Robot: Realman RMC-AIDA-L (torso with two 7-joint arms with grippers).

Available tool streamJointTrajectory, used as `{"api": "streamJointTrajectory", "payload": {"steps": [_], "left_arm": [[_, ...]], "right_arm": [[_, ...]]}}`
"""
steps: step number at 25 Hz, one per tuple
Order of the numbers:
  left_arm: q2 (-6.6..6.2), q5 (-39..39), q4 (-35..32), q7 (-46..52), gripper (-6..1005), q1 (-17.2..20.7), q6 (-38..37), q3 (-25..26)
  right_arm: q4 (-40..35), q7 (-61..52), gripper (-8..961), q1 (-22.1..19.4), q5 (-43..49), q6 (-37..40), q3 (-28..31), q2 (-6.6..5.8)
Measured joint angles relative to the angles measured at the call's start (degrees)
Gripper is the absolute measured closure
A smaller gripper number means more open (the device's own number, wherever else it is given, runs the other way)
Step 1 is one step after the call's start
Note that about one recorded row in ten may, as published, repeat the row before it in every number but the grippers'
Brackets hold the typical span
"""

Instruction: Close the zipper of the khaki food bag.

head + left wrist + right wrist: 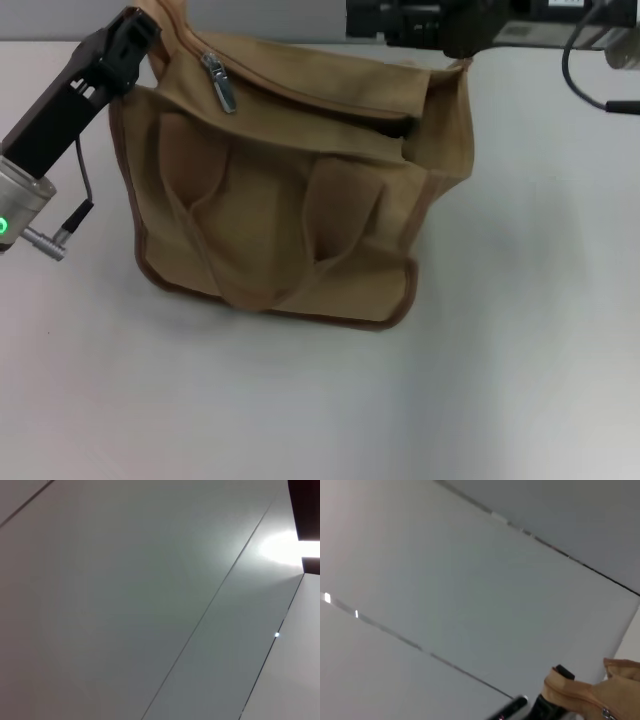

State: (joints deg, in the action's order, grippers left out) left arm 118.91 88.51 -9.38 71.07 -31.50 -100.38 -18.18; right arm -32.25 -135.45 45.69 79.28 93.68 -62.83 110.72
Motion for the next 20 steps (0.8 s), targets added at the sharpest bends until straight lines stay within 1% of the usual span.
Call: {"api": "streamJointTrajectory", "payload": {"steps": [5,9,14,20], "left_arm": [[0.01,0.1,0.1,0.1,950,-0.9,0.6,-0.4],[0.01,0.1,0.0,0.2,949,-1.3,0.4,-0.5],[-0.14,0.0,-0.2,1.0,949,-1.5,0.1,-0.5],[-0.24,0.0,-0.7,1.6,948,-1.4,0.0,-0.6]], "right_arm": [[5.3,-3.7,486,2.9,1.0,-1.4,0.6,0.08],[6.4,-3.1,486,3.9,1.8,-2.8,0.1,1.28],[6.2,-1.1,486,5.8,6.9,-4.7,0.0,2.65],[6.2,1.2,486,7.1,9.3,-8.0,-0.5,3.46]]}}
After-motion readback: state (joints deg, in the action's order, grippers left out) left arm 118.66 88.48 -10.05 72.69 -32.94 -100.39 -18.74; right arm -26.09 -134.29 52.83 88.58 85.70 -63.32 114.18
